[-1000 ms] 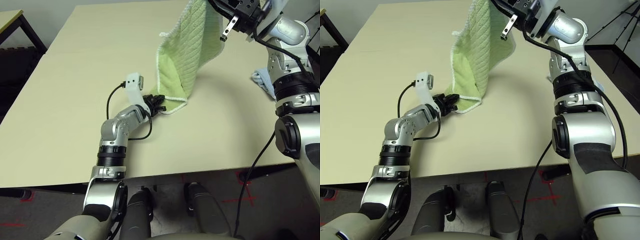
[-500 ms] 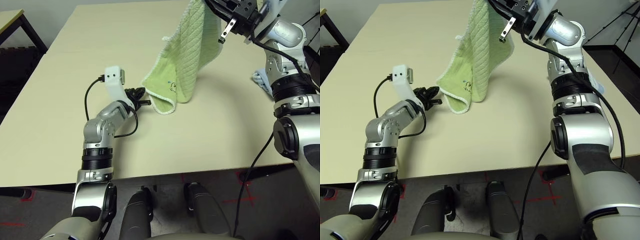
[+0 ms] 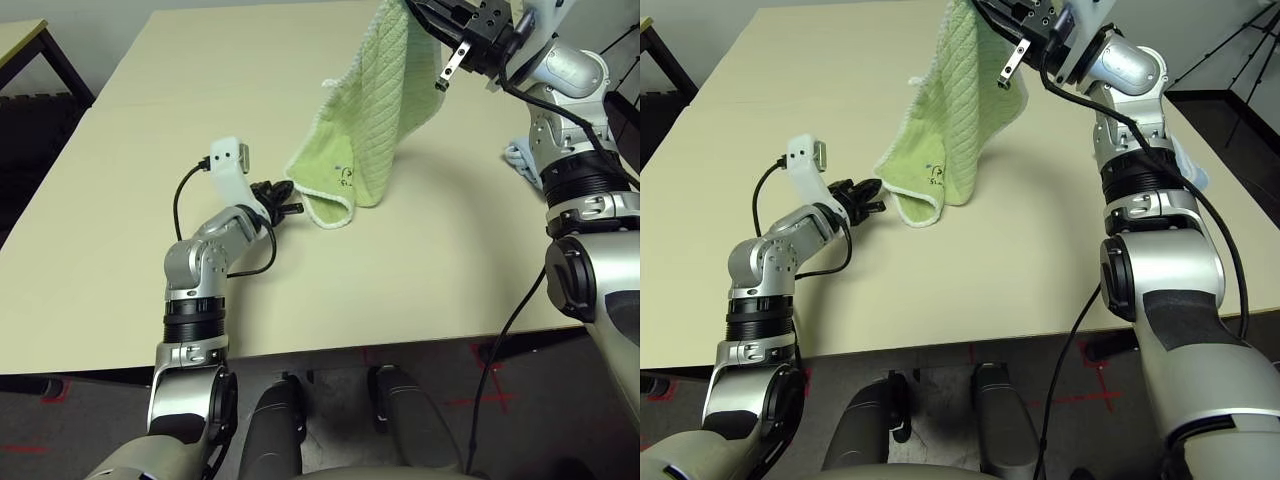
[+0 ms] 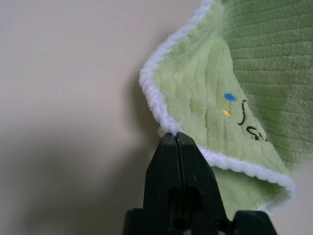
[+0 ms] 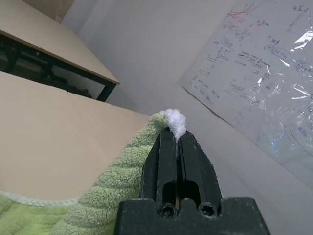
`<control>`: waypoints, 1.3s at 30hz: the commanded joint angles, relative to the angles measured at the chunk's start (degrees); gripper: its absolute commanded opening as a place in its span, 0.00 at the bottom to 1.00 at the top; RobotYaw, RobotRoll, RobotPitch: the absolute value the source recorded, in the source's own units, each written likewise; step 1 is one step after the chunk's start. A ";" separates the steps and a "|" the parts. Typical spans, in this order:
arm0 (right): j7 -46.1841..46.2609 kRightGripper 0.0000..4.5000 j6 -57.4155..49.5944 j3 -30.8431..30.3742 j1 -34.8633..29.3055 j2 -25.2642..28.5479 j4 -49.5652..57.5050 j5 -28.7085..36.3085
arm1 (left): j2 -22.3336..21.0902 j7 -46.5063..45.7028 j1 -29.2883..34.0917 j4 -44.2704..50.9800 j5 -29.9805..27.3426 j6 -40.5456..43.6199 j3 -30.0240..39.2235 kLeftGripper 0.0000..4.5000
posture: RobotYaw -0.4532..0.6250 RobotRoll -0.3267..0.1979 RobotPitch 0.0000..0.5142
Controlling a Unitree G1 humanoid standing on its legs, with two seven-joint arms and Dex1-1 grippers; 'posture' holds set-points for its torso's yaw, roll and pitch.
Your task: Fold the towel and set it aside.
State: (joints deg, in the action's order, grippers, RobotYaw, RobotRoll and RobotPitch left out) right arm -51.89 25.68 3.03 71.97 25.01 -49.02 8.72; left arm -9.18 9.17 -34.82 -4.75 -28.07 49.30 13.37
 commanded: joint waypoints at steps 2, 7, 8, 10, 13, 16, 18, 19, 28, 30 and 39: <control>-0.06 0.00 -0.15 -0.48 -0.67 0.32 1.82 -0.58 | 0.39 -0.02 0.51 -0.25 -0.93 1.64 0.51 0.22 | 0.29 0.62 0.29; -0.01 0.00 -0.08 -0.53 -0.64 0.35 1.78 -0.71 | 1.47 -0.52 -0.11 -0.94 -2.61 3.23 2.17 0.64 | 0.29 0.62 0.29; 0.00 0.00 -0.05 -0.55 -0.64 0.36 1.77 -0.75 | 1.65 -0.62 -0.27 -1.08 -2.80 3.45 2.48 0.71 | 0.29 0.62 0.29; -0.05 0.00 0.05 -0.53 -0.68 0.38 1.79 -0.89 | 1.86 -0.63 -0.52 -1.32 -2.98 3.72 2.87 0.91 | 0.29 0.62 0.29; -0.07 0.00 0.09 -0.47 -0.75 0.37 1.85 -1.06 | 2.32 -0.95 -1.04 -2.05 -3.64 4.07 3.85 1.00 | 0.29 0.62 0.29; -0.13 0.00 0.11 -0.44 -0.81 0.42 1.91 -1.10 | 3.01 -1.63 -1.75 -3.06 -4.59 4.37 5.38 1.00 | 0.29 0.62 0.29; -0.13 0.00 0.14 -0.45 -0.83 0.48 1.96 -1.16 | 3.88 -2.60 -2.75 -4.55 -6.19 4.84 7.61 1.00 | 0.28 0.62 0.30; -0.12 0.00 0.15 -0.46 -0.84 0.50 1.98 -1.18 | 4.27 -3.04 -3.25 -5.31 -6.98 5.14 8.68 1.00 | 0.28 0.62 0.30; -0.10 0.00 0.25 -0.53 -1.21 0.63 2.39 -1.53 | 4.97 -6.64 -6.92 -10.55 -9.76 4.00 13.61 0.79 | 0.28 0.62 0.30; -0.08 0.00 0.24 -0.54 -1.30 0.64 2.49 -1.56 | 4.67 -6.71 -7.16 -11.28 -9.52 3.51 13.54 0.61 | 0.28 0.62 0.30; 0.44 0.00 -0.44 -0.45 -2.40 0.58 3.73 -1.55 | 4.43 -6.27 -7.07 -12.04 -9.32 2.36 12.60 0.01 | 0.27 0.62 0.30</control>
State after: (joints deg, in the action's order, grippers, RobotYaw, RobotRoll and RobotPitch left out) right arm -51.83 25.62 2.98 70.43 25.18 -47.05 7.51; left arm -4.75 2.99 -41.94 -16.23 -37.18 51.83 26.35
